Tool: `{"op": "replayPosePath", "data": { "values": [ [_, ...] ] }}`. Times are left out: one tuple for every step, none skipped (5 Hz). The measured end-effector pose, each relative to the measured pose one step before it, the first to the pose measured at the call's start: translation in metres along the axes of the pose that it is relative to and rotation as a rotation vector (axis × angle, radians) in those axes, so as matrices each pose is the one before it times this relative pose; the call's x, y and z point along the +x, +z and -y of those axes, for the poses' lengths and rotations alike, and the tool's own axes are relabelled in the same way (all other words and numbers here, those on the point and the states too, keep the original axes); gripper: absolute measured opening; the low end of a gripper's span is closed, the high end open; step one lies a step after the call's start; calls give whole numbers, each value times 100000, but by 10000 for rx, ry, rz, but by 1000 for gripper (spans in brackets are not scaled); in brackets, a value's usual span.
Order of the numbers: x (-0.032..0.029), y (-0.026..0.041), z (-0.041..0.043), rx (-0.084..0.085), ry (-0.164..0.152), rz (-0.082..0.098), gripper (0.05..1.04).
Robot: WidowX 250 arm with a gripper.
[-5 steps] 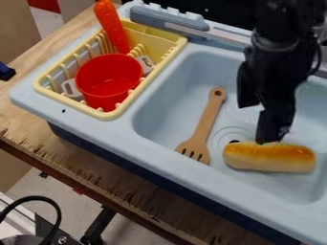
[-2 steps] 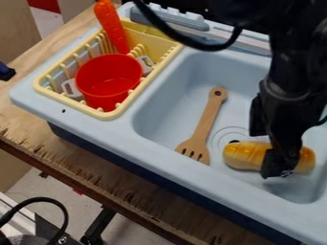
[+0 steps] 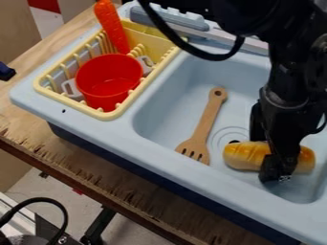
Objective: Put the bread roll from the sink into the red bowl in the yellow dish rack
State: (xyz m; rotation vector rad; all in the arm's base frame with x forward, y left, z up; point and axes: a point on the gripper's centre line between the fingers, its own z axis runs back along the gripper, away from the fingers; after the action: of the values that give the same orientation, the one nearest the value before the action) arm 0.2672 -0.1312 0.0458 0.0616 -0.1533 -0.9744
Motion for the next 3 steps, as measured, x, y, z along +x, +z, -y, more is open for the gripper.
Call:
{"op": "replayPosePath", "data": {
  "values": [
    [-40, -55, 110, -74, -78, 17, 693],
    [-59, -90, -109, -52, 87, -97, 618],
    [276, -80, -317, -23, 100, -244, 617]
  ]
}}
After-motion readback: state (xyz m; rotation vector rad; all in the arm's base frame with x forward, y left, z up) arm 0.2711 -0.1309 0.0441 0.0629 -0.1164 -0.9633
